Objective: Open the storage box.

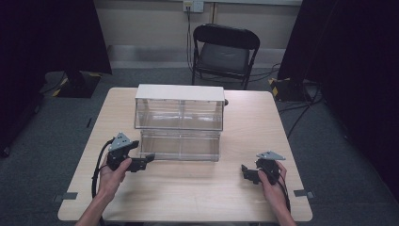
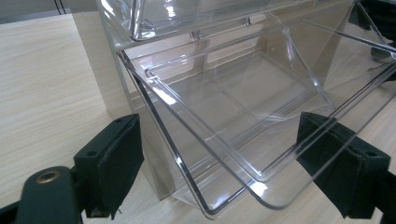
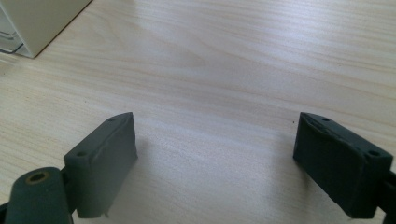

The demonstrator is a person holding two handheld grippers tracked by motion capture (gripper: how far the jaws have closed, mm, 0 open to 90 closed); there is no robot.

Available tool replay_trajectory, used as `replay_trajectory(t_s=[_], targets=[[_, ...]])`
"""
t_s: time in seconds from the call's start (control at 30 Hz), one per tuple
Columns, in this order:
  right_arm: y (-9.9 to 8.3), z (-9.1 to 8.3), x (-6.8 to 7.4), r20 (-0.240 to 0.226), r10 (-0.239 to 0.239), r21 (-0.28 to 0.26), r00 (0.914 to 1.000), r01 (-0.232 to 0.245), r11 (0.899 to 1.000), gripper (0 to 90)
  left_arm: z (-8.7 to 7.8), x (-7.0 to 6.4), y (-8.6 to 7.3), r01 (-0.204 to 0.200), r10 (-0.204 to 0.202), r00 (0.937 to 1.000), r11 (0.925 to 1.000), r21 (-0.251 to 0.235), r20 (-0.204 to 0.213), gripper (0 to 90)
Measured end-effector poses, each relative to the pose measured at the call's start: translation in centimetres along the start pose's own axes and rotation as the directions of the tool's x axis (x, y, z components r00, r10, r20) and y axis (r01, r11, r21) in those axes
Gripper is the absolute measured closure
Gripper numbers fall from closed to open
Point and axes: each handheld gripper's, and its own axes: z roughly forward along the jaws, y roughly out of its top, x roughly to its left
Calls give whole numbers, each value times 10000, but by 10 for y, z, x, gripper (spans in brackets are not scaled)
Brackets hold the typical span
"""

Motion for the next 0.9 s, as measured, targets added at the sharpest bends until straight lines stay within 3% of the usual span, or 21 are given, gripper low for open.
replay_trajectory(t_s=[0.4, 0.67, 0.9], targets=[[0, 0, 0, 0, 1, 1, 10000, -1, 10000, 126, 3, -1, 9, -17, 18, 9999, 9999, -114, 122, 155], [0, 0, 0, 0, 3, 1, 10000, -3, 10000, 126, 5, -1, 11, 29, -29, 10000, 9998, -176, -43, 161], [0, 0, 0, 1, 2, 0, 10000, -2, 10000, 125, 6, -2, 13, -178, 178, 9998, 9998, -56, -115, 152]])
